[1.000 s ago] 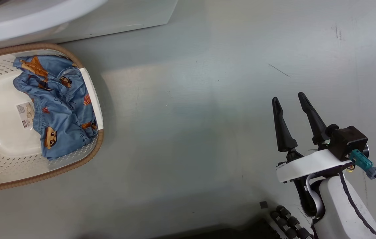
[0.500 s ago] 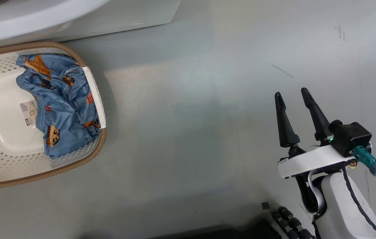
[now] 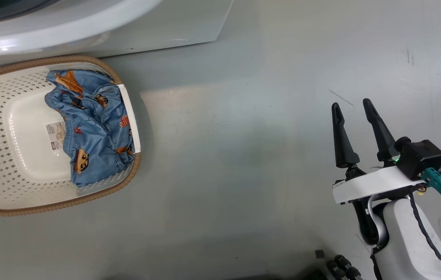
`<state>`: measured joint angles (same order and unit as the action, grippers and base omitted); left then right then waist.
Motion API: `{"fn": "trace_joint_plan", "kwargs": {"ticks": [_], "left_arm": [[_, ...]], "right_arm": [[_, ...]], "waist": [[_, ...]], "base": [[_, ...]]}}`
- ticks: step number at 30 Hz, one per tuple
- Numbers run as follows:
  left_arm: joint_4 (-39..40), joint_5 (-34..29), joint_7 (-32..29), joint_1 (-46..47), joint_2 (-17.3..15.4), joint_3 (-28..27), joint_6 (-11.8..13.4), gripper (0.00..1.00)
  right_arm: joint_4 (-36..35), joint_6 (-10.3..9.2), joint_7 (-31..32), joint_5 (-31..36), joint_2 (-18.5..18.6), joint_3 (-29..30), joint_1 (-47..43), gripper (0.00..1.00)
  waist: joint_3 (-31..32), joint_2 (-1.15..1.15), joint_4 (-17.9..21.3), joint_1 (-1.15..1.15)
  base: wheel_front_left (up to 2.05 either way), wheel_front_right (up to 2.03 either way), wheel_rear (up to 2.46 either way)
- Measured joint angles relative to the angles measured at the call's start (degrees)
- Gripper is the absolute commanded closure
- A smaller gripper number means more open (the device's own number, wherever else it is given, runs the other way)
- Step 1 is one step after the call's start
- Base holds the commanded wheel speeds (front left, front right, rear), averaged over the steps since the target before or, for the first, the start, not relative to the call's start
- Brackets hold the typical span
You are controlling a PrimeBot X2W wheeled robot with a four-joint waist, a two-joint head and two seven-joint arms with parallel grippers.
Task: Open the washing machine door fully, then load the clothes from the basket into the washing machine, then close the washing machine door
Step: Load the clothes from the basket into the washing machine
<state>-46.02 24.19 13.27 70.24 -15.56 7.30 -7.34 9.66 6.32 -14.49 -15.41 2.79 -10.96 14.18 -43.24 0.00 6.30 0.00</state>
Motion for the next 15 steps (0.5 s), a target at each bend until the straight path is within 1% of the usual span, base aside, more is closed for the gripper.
{"fn": "trace_joint_plan", "kwargs": {"ticks": [6, 15], "left_arm": [[-0.87, 1.14, 0.69, -1.85, 1.54, -0.3, 0.0, 0.0], [-1.05, 1.16, 1.19, -5.92, 1.98, 0.19, 0.0, 0.0]], "right_arm": [[0.3, 0.0, 0.0, 0.0, 0.05, 1.44, 0.02, 0.0], [1.27, 0.01, 0.0, 0.03, 0.19, 2.29, -0.03, 0.0]], "waist": [[2.44, 0.0, -1.41, 0.0], [5.94, 0.0, -2.87, 0.0]], "base": [[0.0, 0.0, 0.0], [0.0, 0.0, 0.0]]}}
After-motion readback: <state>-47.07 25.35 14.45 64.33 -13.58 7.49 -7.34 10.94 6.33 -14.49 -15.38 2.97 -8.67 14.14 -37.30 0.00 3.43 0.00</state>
